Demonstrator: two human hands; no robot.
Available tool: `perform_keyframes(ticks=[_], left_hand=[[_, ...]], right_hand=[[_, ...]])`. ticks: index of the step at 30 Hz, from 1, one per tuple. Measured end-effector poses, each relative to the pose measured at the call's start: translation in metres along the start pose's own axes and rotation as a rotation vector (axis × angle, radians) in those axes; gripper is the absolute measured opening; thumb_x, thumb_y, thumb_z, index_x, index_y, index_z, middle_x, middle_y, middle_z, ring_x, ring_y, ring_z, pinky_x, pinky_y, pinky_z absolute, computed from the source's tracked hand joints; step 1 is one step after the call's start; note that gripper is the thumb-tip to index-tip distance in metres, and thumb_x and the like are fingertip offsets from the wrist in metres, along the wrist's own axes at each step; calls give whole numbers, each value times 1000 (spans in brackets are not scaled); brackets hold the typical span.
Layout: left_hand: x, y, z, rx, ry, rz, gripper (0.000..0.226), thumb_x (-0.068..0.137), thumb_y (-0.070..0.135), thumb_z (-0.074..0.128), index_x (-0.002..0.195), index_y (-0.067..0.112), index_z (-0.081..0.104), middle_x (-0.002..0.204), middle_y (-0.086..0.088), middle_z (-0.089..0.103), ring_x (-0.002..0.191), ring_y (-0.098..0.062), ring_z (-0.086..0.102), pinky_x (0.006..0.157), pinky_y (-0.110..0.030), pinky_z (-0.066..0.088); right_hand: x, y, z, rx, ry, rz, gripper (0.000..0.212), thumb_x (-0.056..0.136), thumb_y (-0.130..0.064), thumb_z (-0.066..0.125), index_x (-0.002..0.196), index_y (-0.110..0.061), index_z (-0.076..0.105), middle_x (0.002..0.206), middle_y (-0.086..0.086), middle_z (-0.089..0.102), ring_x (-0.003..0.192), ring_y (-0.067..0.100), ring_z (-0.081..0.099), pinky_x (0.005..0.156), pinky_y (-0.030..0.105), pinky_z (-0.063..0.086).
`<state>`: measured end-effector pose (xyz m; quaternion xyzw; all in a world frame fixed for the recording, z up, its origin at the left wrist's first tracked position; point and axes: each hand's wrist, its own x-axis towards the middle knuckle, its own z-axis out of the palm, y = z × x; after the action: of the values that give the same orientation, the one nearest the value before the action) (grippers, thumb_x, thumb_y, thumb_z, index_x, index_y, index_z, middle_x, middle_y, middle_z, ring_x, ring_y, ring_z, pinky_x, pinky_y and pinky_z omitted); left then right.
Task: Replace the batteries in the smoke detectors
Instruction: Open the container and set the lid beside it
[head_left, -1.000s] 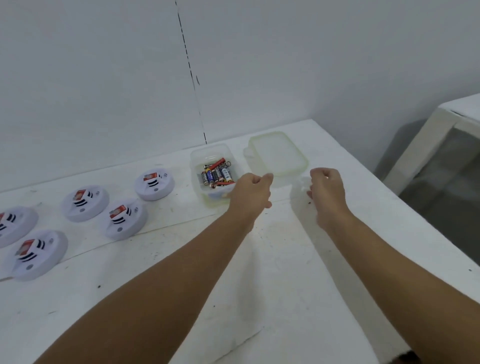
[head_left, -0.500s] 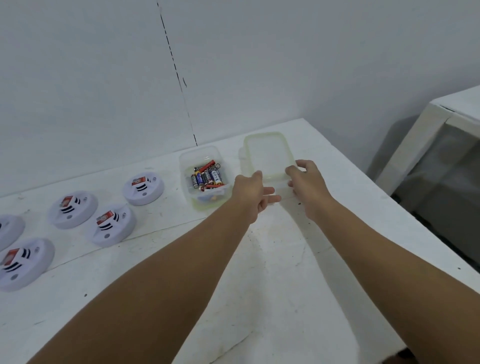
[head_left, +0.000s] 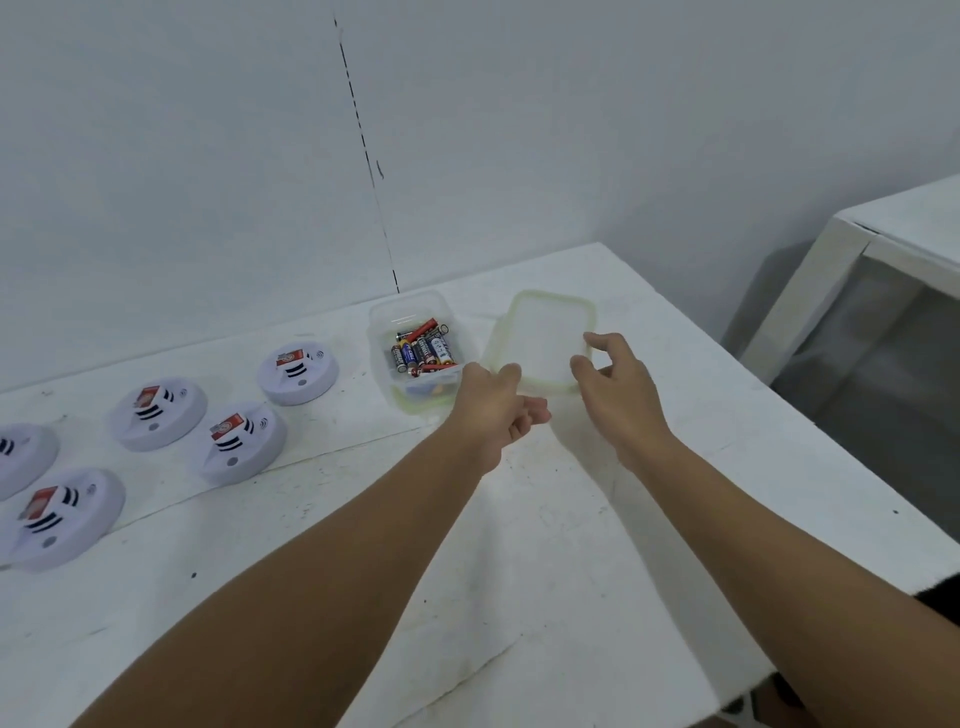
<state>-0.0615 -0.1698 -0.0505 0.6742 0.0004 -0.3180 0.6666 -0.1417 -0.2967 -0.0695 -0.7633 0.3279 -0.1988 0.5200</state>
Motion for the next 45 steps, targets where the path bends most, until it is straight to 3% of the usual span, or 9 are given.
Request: perform_keyframes(ticks=[5,8,11,13,17,28,37,41,45], left_hand=[[-21,-17,-33,64,-6,8,14,105,21,50,110,10,46,77,-19,73,47,-18,57,48,-23,43],[-35,-22,-59,145,-21,22,14,104,24,52,104,13,42,70,-15,72,47,-16,51,52,-25,40],[-51,-25,-90,217,-30,32,19,104,27,55,100,14,42,67,-14,70,52,-17,46,56,-28,38],[-60,-26,-114,248,-22,29,20,104,29,58,100,14,45,68,-15,71,51,-17,45,55,-27,38],[-76,-29,-159,268,10,50,21,103,29,59,99,13,47,69,-16,68,48,-15,41,53,-25,34],[-117,-47,-276,275,248,153,21,104,35,58,96,16,57,63,2,48,58,-15,37,61,-30,32],[-139,-74,-286,274,355,240,18,104,49,50,96,33,54,74,-1,52,68,-18,45,67,-37,37],[-142,-76,-279,203,368,224,20,106,45,50,100,27,55,75,7,58,64,-9,52,62,-24,44],[-145,-77,-289,141,285,149,24,105,43,53,96,21,55,77,3,54,69,-15,48,62,-27,39]], right_hand=[[-7,-8,1,9,80,5,29,100,-42,58,129,-36,58,134,-2,34,119,16,47,94,35,45],[-9,-17,5,16,58,17,45,101,-40,59,144,-30,53,144,-4,41,122,16,48,95,33,42],[-15,-19,17,56,8,75,28,101,-37,59,126,-27,69,129,-10,65,122,18,60,104,40,50],[-26,-20,28,69,-55,95,20,101,-36,60,105,-24,75,109,-8,73,106,18,66,95,39,54],[-50,-27,56,82,-164,112,25,104,-37,57,99,-17,70,97,-4,68,87,14,59,72,29,46],[-122,-56,135,160,-496,243,22,105,-42,50,97,-23,55,96,0,63,82,19,60,66,32,44],[-141,-72,153,-26,-498,176,28,99,-46,48,89,-20,43,88,1,48,77,19,46,60,31,39],[-137,-75,150,-2,-562,227,46,101,-45,48,109,0,55,111,23,58,77,16,48,61,28,43],[-136,-70,145,-24,-614,240,51,102,-55,51,120,-10,63,123,9,64,88,16,65,66,29,49]])
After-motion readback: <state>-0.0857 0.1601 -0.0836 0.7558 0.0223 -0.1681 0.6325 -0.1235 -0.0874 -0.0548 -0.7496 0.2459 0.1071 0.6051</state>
